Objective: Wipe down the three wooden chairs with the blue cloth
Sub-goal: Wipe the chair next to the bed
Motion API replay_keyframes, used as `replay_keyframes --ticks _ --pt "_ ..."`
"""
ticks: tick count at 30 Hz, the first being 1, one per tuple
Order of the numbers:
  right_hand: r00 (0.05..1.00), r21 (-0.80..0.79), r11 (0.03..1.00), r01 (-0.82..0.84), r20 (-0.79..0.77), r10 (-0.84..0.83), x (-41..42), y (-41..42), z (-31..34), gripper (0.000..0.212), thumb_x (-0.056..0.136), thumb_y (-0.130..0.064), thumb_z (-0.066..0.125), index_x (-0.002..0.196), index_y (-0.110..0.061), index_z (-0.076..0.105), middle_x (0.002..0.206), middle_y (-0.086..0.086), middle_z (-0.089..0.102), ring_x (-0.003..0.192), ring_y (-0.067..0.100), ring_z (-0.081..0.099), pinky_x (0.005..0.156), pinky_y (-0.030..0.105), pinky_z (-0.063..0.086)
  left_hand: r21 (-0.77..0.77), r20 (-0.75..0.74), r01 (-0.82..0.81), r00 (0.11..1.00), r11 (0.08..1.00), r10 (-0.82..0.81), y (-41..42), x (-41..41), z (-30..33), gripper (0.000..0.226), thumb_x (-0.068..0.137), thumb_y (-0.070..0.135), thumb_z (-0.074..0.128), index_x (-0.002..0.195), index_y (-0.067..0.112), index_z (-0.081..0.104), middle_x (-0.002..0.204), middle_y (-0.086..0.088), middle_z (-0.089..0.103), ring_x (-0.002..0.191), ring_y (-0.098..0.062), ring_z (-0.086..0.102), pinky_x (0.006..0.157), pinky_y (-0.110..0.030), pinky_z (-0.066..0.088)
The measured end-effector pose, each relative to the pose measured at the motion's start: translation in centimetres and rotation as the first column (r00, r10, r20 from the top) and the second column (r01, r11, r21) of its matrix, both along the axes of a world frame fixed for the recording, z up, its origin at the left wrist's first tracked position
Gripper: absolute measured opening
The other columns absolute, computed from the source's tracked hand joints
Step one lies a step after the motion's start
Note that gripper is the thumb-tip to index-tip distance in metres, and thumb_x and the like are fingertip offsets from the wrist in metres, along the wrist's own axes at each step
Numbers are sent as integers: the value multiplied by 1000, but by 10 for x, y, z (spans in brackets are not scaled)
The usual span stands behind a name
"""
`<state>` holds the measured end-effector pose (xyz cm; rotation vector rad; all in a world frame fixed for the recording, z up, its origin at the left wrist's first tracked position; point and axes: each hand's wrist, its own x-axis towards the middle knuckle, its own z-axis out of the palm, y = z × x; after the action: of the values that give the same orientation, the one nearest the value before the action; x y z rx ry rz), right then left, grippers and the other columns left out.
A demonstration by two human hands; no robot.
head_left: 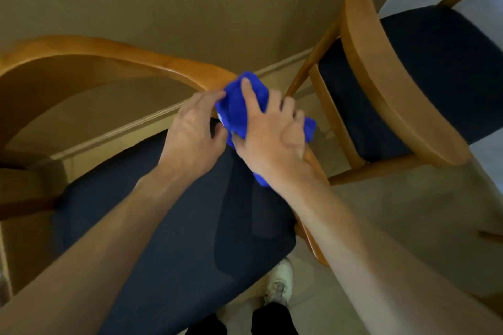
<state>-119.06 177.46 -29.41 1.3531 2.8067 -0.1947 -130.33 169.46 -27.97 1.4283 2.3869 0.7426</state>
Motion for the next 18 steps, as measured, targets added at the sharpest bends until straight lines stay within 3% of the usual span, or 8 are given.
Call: replay_keyframes --ticks 4,6,8,10,12,14,18 --pt "997 -21 997 -73 -31 72 -19 13 -6 90 85 -61 54 156 -29 9 138 12 41 113 31 47 92 45 39 57 12 -69 998 996 68 -5 2 6 49 88 4 57 136 10 48 140 -6 48 129 -18 45 105 -31 41" --pt "998 5 999 -52 -40 53 7 5 -5 89 86 -61 53 155 -29 7 141 13 38 113 31 46 91 45 39 53 12 -41 999 998 40 -8 6 6 51 88 3 56 138 12 47 145 -5 42 130 -11 41 101 -16 39" --pt "999 -3 1000 -1 -35 1 48 -16 -2 91 86 -61 54 155 -28 6 142 15 36 112 32 45 90 46 40 23 8 -13 1000 1000 13 -11 14 5 55 87 4 56 139 16 44 151 -3 30 121 6 32 86 2 31" --pt "996 -34 996 77 -31 -78 93 -45 3 91 85 -60 55 155 -28 7 143 16 36 112 33 46 89 46 42 21 25 5 1000 1000 -5 -12 26 4 55 87 4 55 139 18 44 152 -3 25 110 13 27 84 -5 34" --pt "989 -52 987 149 -10 -150 128 -72 7 92 83 -59 59 155 -29 11 141 17 39 109 34 49 88 48 44 39 46 44 998 998 -46 -13 41 2 54 87 3 55 138 18 45 151 -4 27 111 9 32 88 -18 40" --pt "980 -55 979 197 20 -196 140 -83 7 94 81 -58 61 155 -27 13 140 18 41 107 35 50 87 49 44 50 67 91 993 995 -95 -14 59 -2 54 86 4 55 137 18 46 150 -4 28 126 -5 37 96 -25 41" --pt "980 -31 979 199 -6 -199 96 -57 4 97 81 -57 63 155 -23 9 138 20 40 112 36 46 91 51 39 -21 46 110 993 994 -109 -21 86 -11 56 88 5 54 141 17 41 154 -5 21 140 -21 27 105 -28 32"
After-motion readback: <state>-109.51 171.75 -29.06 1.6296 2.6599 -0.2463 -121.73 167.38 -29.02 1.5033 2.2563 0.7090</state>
